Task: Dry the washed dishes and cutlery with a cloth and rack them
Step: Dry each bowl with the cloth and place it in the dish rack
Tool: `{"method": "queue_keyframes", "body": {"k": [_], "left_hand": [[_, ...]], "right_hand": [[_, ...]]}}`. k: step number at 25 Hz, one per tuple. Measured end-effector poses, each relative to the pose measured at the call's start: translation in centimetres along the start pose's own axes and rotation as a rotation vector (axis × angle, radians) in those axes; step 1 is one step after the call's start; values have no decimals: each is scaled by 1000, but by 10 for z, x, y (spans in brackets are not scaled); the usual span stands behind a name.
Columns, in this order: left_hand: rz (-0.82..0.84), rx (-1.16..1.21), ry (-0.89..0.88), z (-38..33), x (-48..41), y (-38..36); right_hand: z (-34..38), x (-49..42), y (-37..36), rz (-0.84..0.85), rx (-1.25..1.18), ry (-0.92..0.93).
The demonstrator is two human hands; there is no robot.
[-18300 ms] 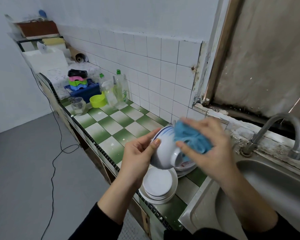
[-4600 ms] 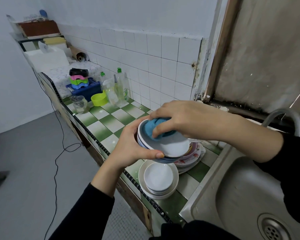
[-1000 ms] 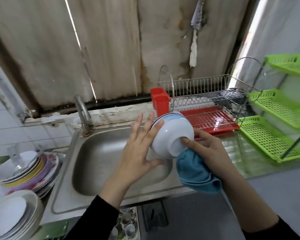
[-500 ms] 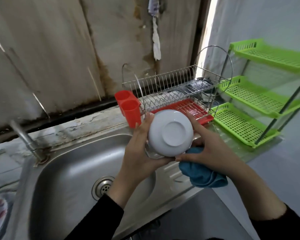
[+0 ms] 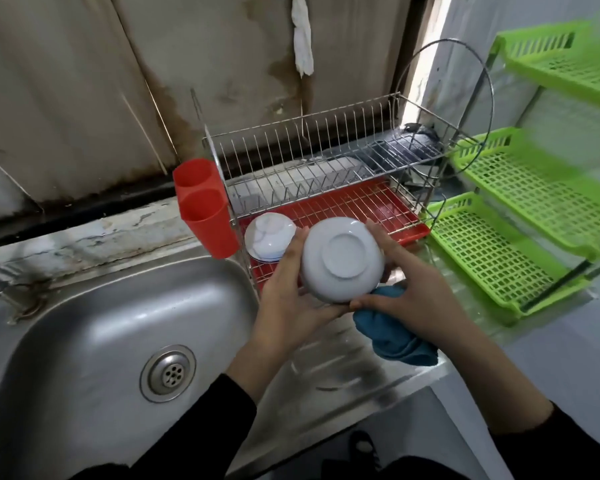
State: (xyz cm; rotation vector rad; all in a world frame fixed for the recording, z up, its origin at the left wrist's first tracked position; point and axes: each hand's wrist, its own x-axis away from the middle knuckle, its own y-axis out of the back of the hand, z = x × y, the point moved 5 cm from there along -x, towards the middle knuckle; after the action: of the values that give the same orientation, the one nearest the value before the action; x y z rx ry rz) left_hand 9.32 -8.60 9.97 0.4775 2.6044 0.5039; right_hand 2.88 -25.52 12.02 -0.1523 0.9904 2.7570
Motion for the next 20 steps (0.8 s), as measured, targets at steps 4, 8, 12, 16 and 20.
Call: {"method": "queue_keyframes", "body": {"k": [4, 8, 12, 16, 20], "left_hand": [[-25, -50, 93, 18, -21, -19], [-55, -136, 178, 45, -38, -32], [-68, -256, 209, 62, -57, -34], [-154, -307, 160, 74, -78, -23], [-225, -345, 276, 93, -93, -12]], "right_hand": [[-35, -36, 2, 52, 94, -13], [-58, -72, -7, 177, 71, 43], [-72, -110, -22, 298, 29, 70], [-75, -147, -38, 368, 15, 111], [-75, -181, -53, 378, 16, 162]]}}
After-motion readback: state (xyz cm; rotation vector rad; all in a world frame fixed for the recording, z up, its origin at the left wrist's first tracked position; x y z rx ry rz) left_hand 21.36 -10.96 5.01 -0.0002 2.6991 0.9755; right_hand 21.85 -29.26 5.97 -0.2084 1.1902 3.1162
